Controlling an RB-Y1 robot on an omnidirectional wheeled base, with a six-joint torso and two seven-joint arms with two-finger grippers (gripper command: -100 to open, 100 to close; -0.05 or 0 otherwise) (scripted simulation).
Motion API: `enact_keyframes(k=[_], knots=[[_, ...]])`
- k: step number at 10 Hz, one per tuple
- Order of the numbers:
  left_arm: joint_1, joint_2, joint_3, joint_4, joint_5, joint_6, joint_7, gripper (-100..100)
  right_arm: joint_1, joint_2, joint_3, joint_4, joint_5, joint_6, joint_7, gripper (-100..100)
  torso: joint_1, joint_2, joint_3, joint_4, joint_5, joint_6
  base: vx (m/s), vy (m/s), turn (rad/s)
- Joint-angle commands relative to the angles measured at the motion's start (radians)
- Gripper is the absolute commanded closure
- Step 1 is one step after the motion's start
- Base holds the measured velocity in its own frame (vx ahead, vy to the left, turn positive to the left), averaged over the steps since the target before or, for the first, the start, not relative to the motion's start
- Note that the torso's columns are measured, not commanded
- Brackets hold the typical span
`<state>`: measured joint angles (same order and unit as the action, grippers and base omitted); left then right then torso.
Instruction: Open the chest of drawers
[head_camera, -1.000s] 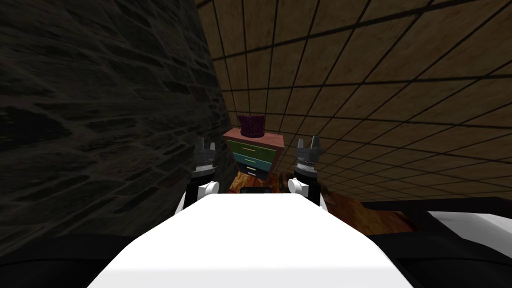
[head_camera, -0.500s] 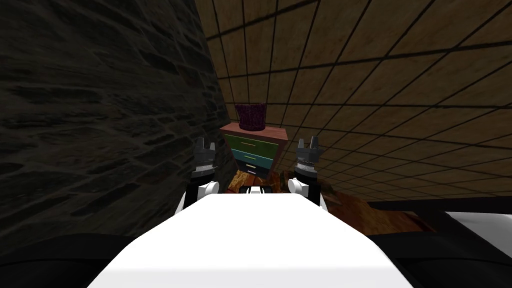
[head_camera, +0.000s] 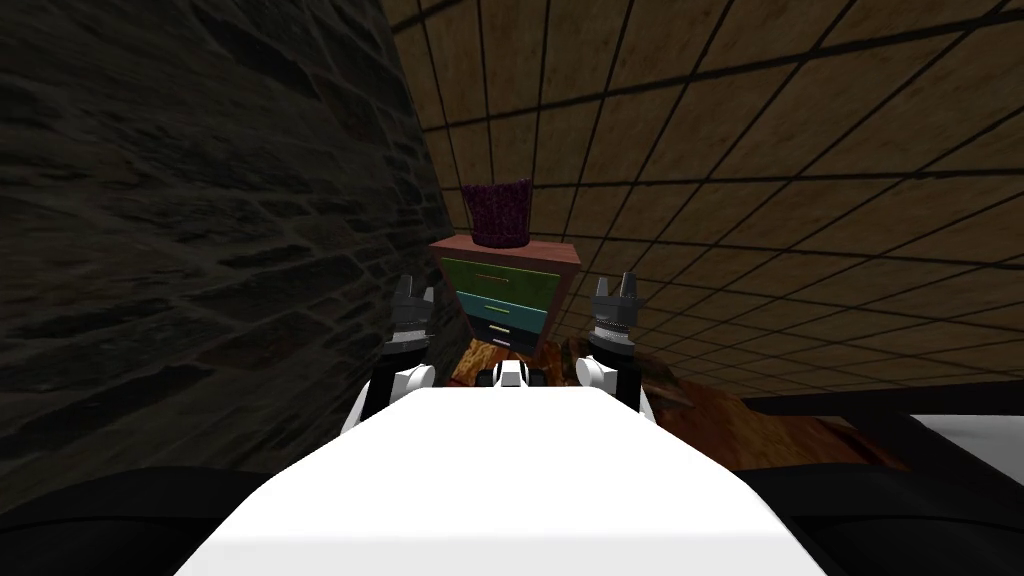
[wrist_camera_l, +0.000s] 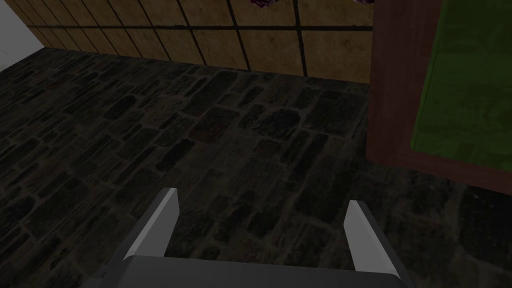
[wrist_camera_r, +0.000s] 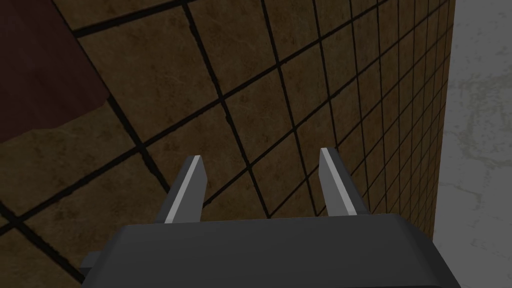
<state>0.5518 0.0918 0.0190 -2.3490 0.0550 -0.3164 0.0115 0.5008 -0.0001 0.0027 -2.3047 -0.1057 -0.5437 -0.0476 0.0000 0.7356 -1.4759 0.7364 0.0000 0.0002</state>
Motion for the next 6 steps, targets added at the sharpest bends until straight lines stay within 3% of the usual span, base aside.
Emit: enact_keyframes(k=[1,6], knots=[[0.011,0.031,-0.006,-0.007,-0.003,0.058,0.008,-100,0.000,0.000,0.000,0.000,0.000,0.000,0.000,0,0.000,0.001,-0.001,0.001,0.000,0.000,0.037,-0.014,-0.041],[0.032,0.065,-0.011,-0.031,-0.006,0.163,0.025,-100,0.000,0.000,0.000,0.000,0.000,0.000,0.000,0,0.000,0.002,0.000,0.002,0.000,0.000,0.035,-0.011,-0.065]])
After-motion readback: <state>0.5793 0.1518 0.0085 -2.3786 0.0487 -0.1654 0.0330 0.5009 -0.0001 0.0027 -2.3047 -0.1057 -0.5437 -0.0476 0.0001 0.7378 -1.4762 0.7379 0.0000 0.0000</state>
